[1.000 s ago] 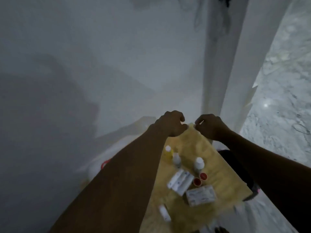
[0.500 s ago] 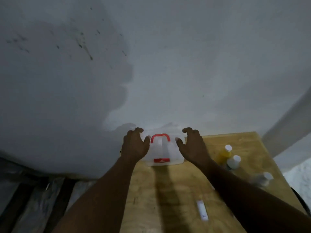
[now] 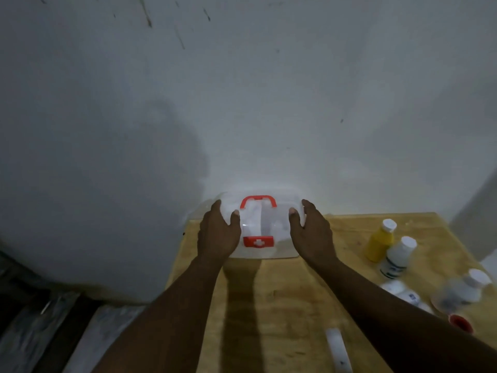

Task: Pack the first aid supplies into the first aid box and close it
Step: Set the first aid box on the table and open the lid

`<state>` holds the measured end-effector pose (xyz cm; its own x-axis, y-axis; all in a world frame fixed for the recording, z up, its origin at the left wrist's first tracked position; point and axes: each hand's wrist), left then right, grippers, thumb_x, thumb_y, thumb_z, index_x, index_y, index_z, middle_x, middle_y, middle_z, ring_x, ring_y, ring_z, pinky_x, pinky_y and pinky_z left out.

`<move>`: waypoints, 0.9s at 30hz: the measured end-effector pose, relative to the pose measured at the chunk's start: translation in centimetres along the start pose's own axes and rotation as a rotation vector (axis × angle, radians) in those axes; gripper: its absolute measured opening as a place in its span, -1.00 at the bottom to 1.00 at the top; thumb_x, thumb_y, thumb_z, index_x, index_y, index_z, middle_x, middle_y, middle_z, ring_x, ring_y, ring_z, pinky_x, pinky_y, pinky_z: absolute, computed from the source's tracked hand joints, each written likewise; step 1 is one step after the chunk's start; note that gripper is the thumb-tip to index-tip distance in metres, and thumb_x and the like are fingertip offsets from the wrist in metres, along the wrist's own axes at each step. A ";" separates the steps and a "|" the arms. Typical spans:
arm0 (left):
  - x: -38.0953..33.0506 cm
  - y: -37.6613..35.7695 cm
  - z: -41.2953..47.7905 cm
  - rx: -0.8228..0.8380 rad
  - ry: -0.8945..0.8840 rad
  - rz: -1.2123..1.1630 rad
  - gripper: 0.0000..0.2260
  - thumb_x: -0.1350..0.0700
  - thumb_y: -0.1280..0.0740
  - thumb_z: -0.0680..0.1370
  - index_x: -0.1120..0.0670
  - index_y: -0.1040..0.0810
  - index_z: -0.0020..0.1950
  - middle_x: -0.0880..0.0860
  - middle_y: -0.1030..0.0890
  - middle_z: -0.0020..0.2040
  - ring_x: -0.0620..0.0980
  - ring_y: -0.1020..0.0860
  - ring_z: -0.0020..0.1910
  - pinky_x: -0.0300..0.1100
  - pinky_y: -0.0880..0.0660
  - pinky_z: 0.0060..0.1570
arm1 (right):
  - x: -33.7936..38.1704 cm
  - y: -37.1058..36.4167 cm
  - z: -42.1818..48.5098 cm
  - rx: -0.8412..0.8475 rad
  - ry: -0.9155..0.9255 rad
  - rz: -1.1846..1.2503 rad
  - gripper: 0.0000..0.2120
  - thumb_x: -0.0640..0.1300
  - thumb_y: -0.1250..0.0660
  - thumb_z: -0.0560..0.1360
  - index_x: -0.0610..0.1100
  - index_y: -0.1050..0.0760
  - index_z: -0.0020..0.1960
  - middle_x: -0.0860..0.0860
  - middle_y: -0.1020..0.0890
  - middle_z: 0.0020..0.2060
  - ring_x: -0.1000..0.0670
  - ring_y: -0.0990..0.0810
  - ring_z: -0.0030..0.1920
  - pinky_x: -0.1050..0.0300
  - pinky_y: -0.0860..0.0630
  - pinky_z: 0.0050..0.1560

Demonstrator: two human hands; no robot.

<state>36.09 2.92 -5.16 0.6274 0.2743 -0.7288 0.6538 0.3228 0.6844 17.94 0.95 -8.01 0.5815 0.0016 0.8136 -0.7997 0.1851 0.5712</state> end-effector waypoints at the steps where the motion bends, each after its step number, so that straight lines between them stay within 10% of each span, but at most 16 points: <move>1: 0.1 0.0 -0.3 -0.004 -0.017 0.004 -0.46 -0.10 -0.21 0.65 0.06 -0.22 0.58 0.13 -0.36 0.54 0.18 -0.35 0.49 0.04 -0.31 0.42 | -0.3 0.1 -0.1 -0.015 0.023 -0.001 -0.45 0.19 -0.09 0.61 -0.10 -0.29 0.49 -0.07 -0.46 0.43 -0.13 -0.45 0.40 -0.13 -0.41 0.39; 22: 3.8 2.0 -16.1 0.103 -0.230 0.022 -0.31 -0.22 -0.19 0.62 0.10 -0.07 0.63 0.13 -0.23 0.60 0.17 -0.26 0.54 -0.02 -0.28 0.42 | -3.8 7.3 -14.0 0.097 0.087 -0.038 -0.31 0.27 -0.02 0.60 -0.17 -0.20 0.55 -0.15 -0.30 0.52 -0.18 -0.30 0.50 -0.06 -0.22 0.48; 27: 4.3 1.5 -15.7 0.105 -0.223 0.044 -0.24 -0.30 -0.16 0.59 0.08 -0.03 0.64 0.12 -0.18 0.62 0.17 -0.23 0.56 0.03 -0.27 0.44 | -2.0 6.7 -17.2 -0.358 0.156 0.051 -0.60 0.15 -0.16 0.58 -0.10 -0.43 0.26 -0.11 -0.54 0.18 -0.14 -0.51 0.20 -0.02 -0.48 0.13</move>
<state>33.13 18.83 -7.61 0.7262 0.0757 -0.6833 0.6570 0.2162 0.7222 14.04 19.07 -7.66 0.5803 0.1634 0.7979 -0.7411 0.5122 0.4341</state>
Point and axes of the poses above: each hand's wrist, its own z-axis towards the middle knuckle, its own y-axis out of the back of the hand, x = y × z
